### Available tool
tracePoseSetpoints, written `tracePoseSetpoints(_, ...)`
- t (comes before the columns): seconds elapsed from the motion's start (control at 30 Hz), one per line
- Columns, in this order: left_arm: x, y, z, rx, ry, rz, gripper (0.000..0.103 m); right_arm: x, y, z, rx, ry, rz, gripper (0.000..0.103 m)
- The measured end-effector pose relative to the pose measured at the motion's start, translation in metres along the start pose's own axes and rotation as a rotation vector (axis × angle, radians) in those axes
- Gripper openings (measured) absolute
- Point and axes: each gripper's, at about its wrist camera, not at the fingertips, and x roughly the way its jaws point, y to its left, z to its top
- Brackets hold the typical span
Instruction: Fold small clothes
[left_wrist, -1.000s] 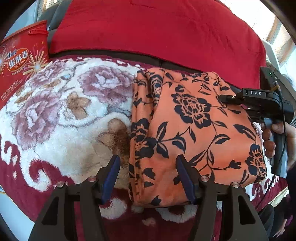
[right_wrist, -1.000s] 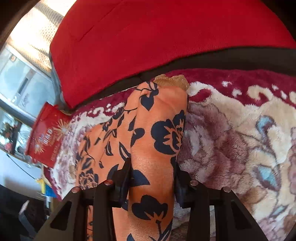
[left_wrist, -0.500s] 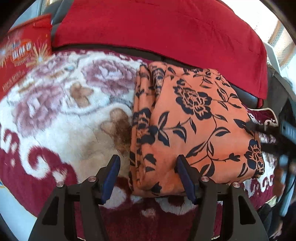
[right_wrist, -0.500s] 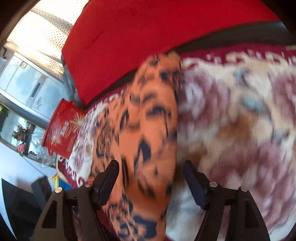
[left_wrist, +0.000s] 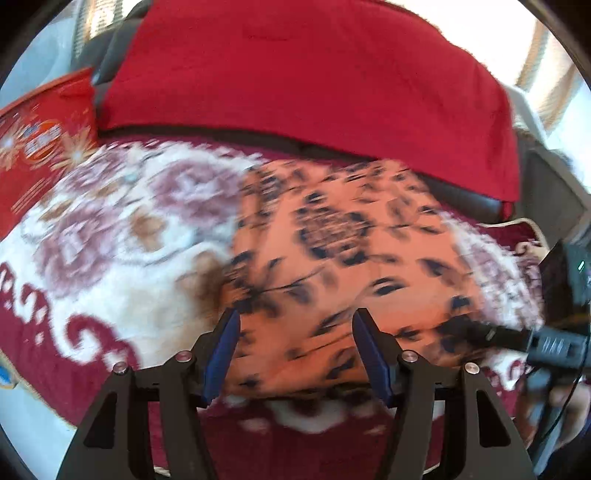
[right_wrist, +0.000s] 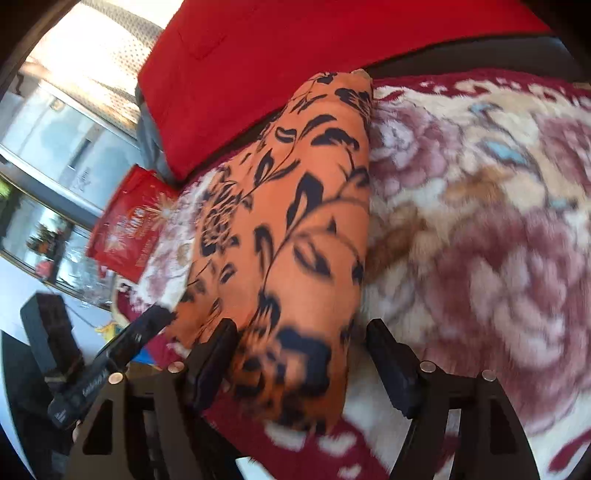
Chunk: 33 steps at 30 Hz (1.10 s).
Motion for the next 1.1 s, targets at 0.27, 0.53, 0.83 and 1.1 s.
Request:
tracePoseSetpoints(0.27,0.057,-0.037,-0.001,0.055,0.119,-0.008,0.065,-0.030,-0.034,0.037,0.143,-0.078,0.114,0.076)
tracePoseSetpoints(0.53,0.060,-0.040,-0.002,0.062,0.111,0.000,0.066,0.032,-0.032,0.128,0.108,-0.013,0.008,0.044)
tracePoseSetpoints(0.83,0.058,-0.041,-0.006,0.078,0.108,-0.010,0.066,0.043,-0.028,0.142,0.119,-0.020,-0.065,0.066)
tracePoseSetpoints(1.1,0.057,-0.043,-0.008,0.083,0.113,0.001,0.066,0.054,-0.044,0.163,0.217,-0.009,-0.027,0.045)
